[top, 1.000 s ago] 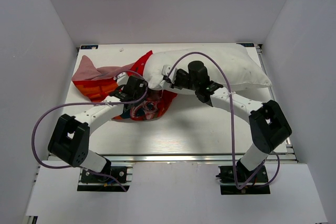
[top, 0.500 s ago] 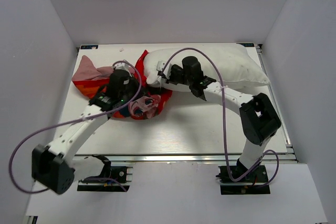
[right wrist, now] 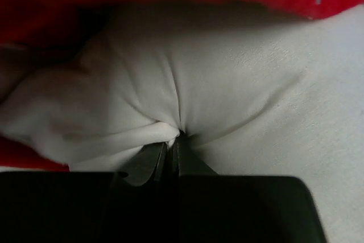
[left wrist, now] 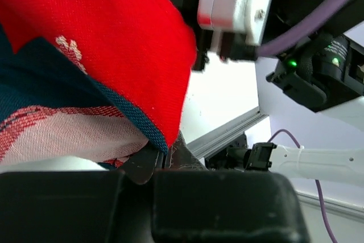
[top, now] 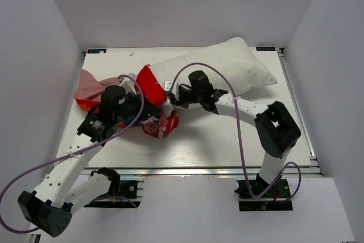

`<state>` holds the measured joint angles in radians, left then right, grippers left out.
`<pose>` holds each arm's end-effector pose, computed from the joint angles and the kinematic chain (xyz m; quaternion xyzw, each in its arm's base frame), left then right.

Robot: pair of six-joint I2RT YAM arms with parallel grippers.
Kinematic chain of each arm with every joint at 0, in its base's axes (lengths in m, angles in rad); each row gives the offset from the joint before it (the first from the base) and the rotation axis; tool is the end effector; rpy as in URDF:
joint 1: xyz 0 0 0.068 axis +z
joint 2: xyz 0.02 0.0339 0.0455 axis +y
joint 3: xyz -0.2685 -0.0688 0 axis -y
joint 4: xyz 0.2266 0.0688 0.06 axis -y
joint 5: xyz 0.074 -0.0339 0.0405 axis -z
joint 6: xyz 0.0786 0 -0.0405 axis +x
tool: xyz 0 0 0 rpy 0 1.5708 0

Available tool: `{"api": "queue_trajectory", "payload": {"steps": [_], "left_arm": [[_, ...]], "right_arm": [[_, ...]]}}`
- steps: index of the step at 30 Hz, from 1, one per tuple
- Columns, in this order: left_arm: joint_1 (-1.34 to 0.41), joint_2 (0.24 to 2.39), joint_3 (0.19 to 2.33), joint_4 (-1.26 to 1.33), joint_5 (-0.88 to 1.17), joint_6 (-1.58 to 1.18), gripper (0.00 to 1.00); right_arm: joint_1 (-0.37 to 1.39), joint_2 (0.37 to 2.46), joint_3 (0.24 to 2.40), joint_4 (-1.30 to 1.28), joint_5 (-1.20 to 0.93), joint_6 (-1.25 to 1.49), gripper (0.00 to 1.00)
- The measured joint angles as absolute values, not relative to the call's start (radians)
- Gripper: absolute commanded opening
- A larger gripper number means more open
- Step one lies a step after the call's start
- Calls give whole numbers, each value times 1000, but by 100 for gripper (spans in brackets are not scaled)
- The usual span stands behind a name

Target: Put the pillow into the pillowcase

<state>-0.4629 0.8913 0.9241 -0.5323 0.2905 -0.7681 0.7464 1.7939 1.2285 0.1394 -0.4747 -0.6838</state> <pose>0.1750 -0.1125 0.3182 -0.0563 0.8522 -0.3932 0.3405 0.2942 0.3210 0.2451 -0.6319 0.5334 0.2140 0.5200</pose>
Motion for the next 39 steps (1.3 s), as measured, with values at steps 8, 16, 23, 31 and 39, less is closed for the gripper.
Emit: {"api": "queue_trajectory", "payload": {"steps": [8, 16, 23, 31, 39], "left_arm": [[-469, 953, 925, -579, 223, -812, 0], [-469, 976, 909, -437, 319, -953, 0], [-454, 1007, 939, -412, 364, -1023, 16], [-467, 887, 899, -489, 267, -1099, 70], [-473, 842, 827, -627, 220, -1147, 83]], "right_arm": [[782, 1652, 1084, 107, -610, -568, 0], [820, 1705, 1141, 129, -584, -333, 0], [834, 1846, 1281, 130, -498, -165, 0], [833, 1702, 1039, 223, -632, -167, 24], [810, 1541, 886, 104, -872, -424, 63]]}}
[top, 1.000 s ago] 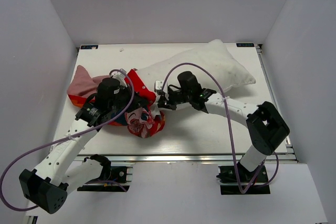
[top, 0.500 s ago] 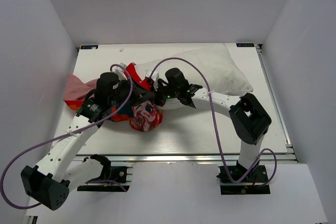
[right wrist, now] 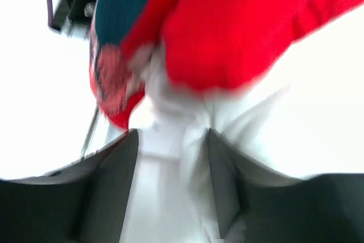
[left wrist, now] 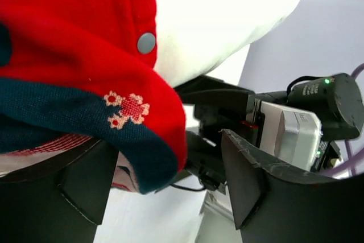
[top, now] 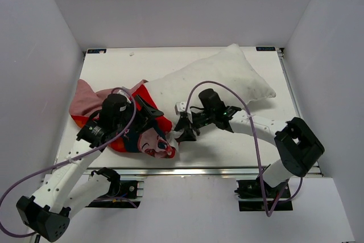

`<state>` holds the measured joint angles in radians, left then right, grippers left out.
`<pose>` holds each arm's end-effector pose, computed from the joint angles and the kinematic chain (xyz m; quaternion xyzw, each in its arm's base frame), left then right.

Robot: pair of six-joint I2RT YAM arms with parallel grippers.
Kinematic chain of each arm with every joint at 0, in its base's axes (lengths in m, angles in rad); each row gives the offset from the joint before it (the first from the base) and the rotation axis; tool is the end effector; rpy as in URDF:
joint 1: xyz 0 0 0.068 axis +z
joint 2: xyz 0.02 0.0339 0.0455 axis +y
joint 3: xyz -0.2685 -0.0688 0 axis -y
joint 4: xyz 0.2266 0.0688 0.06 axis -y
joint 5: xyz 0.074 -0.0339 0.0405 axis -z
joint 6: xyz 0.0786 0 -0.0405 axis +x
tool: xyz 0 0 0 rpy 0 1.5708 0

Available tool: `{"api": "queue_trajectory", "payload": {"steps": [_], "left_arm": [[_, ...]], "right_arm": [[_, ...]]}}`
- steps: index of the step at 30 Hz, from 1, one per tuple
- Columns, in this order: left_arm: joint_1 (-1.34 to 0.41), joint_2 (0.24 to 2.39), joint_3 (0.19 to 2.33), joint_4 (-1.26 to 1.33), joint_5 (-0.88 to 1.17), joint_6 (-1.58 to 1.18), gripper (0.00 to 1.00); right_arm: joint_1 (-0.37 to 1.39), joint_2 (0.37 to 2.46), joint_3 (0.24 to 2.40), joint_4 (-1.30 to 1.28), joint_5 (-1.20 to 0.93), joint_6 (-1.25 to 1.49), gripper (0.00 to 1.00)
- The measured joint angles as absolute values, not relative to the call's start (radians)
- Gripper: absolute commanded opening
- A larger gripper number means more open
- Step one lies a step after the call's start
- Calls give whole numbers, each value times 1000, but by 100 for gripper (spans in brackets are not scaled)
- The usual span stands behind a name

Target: Put the pillow into the pillowcase

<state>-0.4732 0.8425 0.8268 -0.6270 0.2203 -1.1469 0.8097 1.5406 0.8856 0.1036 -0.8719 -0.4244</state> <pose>0.1608 -0.1016 0.2800 -0.2473 0.8551 -0.3900 0.2355 0.1870 0.2835 0.2262 -0.6259 0.5261 0.4465 0.3635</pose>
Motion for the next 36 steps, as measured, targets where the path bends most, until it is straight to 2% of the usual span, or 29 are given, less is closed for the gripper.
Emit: {"api": "queue_trajectory", "payload": {"steps": [1, 8, 14, 18, 19, 23, 28, 33, 36], "left_arm": [[-473, 842, 852, -661, 205, -1141, 83], [-474, 855, 1139, -908, 2, -1073, 82], [-474, 931, 1177, -958, -105, -1036, 80], [-474, 1085, 1254, -963, -160, -990, 79], [-473, 1117, 1266, -958, -176, -975, 79], [-453, 1228, 1299, -931, -207, -928, 78], [-393, 1374, 1336, -877, -211, -883, 71], [-352, 1478, 1338, -833, -209, -844, 64], [-336, 1536, 1344, -816, -199, -822, 43]], "right_arm": [[791, 1531, 886, 77, -891, -464, 70], [638, 1406, 924, -140, -944, -637, 69], [589, 1347, 1047, -65, -873, -525, 68], [591, 1431, 1172, 36, -800, -404, 70], [593, 1474, 1220, 49, -784, -382, 74], [596, 1701, 1454, 57, -707, -339, 80], [598, 1958, 1717, -33, -677, -368, 82], [600, 2056, 1788, -144, -695, -419, 82], [609, 2077, 1788, -185, -709, -444, 79]]}}
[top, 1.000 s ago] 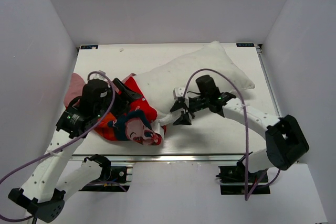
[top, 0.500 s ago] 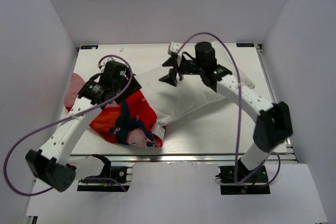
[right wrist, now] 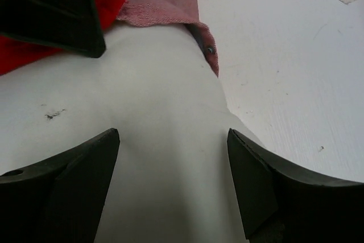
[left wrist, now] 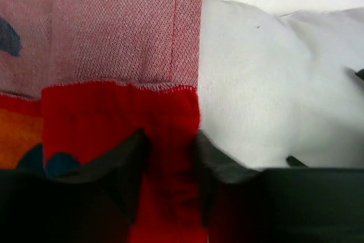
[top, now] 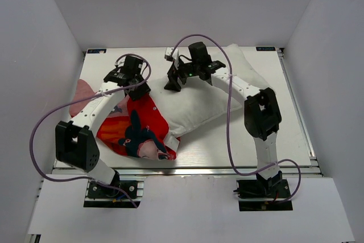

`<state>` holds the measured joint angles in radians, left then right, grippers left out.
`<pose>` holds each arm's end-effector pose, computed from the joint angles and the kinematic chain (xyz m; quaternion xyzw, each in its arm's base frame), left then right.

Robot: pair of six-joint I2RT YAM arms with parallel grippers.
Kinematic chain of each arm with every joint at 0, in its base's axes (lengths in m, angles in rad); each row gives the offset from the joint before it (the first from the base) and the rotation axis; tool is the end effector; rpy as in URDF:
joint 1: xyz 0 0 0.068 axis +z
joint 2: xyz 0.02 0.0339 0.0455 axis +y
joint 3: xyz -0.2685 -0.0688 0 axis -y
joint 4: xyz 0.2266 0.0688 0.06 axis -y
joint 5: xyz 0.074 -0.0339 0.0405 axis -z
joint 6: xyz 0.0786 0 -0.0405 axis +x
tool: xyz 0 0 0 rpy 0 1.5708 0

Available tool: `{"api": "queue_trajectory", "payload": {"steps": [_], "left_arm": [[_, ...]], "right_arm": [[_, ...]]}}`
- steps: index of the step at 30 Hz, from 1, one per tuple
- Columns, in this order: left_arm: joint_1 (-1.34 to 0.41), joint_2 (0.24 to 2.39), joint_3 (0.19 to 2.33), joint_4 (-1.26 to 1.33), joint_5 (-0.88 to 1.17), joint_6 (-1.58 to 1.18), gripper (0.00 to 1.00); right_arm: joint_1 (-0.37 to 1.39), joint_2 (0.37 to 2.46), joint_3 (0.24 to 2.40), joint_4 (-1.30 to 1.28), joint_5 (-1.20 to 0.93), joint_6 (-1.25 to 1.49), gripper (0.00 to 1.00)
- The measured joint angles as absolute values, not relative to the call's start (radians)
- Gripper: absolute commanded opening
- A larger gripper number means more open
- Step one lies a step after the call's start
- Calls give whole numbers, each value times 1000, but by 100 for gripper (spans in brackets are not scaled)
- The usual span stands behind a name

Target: Put the pillow into the pillowcase

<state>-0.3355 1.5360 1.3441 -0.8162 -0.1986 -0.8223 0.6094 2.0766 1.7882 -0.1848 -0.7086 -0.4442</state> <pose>0.3121 -0.0924 0.2698 -0.2571 0.9211 -0.0714 0.2834 0.3835 0.3301 0.2805 -0.5587 0.6007 0.3353 0.4632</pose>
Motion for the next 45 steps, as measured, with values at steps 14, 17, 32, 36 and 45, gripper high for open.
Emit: {"api": "queue_trajectory", "payload": {"steps": [14, 17, 32, 36, 45], "left_arm": [[-319, 1564, 1436, -839, -175, -765, 0], [-304, 1564, 1498, -841, -165, -757, 0], [-270, 1833, 1835, -865, 160, -721, 0], [-266, 1861, 1831, -831, 267, -722, 0], [-264, 1712, 1578, -680, 399, -750, 0]], "right_arm": [[632, 2080, 1770, -289, -789, -516, 0], [631, 2032, 1688, -251, -792, -506, 0], [797, 1597, 1314, 2, -659, -379, 0], [783, 1713, 1360, 3, -599, -339, 1], [607, 1829, 1492, -48, -579, -274, 89]]}}
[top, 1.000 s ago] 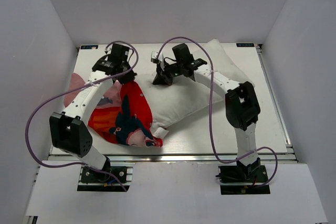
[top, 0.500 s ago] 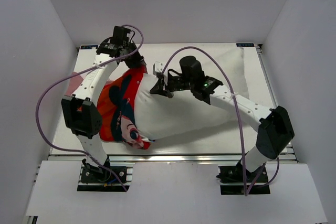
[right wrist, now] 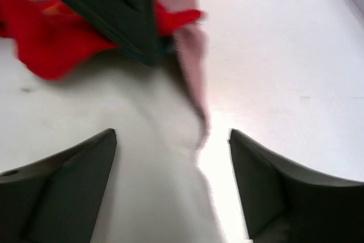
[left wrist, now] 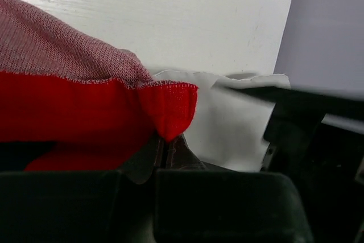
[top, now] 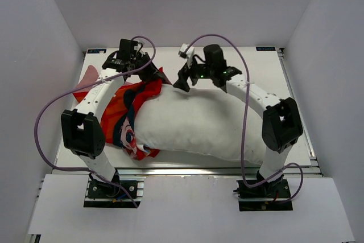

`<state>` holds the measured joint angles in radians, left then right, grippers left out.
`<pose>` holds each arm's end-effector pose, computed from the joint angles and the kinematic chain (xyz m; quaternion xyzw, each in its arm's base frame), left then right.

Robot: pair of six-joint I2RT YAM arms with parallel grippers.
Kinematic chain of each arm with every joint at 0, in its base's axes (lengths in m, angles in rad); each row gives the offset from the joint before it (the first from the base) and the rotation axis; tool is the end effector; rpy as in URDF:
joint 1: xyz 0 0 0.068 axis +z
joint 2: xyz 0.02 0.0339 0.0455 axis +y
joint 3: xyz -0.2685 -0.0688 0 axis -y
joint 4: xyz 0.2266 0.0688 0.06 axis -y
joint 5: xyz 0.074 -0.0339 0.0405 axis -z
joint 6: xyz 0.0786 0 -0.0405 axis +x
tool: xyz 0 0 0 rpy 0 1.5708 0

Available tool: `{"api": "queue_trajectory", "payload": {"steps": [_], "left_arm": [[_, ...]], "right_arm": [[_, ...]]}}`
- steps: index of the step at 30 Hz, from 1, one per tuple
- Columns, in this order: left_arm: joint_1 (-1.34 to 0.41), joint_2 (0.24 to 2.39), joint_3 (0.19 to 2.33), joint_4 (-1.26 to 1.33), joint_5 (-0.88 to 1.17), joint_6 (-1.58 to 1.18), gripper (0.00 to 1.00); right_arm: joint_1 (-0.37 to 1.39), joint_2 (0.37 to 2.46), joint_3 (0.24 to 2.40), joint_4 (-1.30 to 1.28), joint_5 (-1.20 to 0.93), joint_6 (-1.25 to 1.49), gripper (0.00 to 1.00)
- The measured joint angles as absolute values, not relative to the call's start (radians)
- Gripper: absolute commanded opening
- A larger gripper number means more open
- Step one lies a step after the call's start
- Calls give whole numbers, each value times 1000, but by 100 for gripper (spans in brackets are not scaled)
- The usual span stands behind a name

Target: Put the pillow into the pillowcase

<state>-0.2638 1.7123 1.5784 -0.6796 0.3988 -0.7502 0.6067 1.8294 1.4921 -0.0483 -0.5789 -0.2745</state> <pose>0.3696 -0.1314 0.3021 -0.1482 0.9016 -0.3368 0.2274 0.3467 0.2930 0.3021 -0.4832 0.6511 0.3220 0.4888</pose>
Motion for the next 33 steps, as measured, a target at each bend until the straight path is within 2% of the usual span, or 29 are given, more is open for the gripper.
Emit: {"api": "queue_trajectory", "payload": {"steps": [4, 9, 14, 19, 20, 21, 23, 24, 25, 26, 33], "left_arm": [[-264, 1694, 1575, -654, 413, -750, 0], [-263, 1694, 1575, -637, 429, -750, 0], [-263, 1702, 1591, -631, 437, -749, 0], [-263, 1711, 1615, -626, 451, -749, 0], [-263, 1711, 1615, -622, 456, -750, 0], [-263, 1711, 1615, -619, 458, -751, 0], [-263, 1711, 1614, -619, 461, -755, 0], [-263, 1711, 1614, -617, 463, -757, 0], [-263, 1711, 1614, -615, 465, -759, 0], [-263, 1711, 1612, -611, 467, -760, 0], [-263, 1711, 1612, -598, 484, -780, 0]], "right_arm": [[539, 1776, 1511, -81, -593, -269, 90], [551, 1723, 1560, -159, -608, -231, 89], [564, 1774, 1597, -255, -627, -189, 89], [565, 1880, 1523, -307, -632, -183, 88], [565, 1909, 1524, -316, -640, -183, 84], [565, 1934, 1524, -317, -654, -182, 67], [565, 1967, 1530, -323, -689, -178, 41], [567, 1977, 1538, -326, -708, -167, 16], [570, 1982, 1549, -331, -721, -162, 6], [574, 1983, 1561, -336, -734, -147, 0], [601, 1964, 1553, -199, -764, 91, 0]]}}
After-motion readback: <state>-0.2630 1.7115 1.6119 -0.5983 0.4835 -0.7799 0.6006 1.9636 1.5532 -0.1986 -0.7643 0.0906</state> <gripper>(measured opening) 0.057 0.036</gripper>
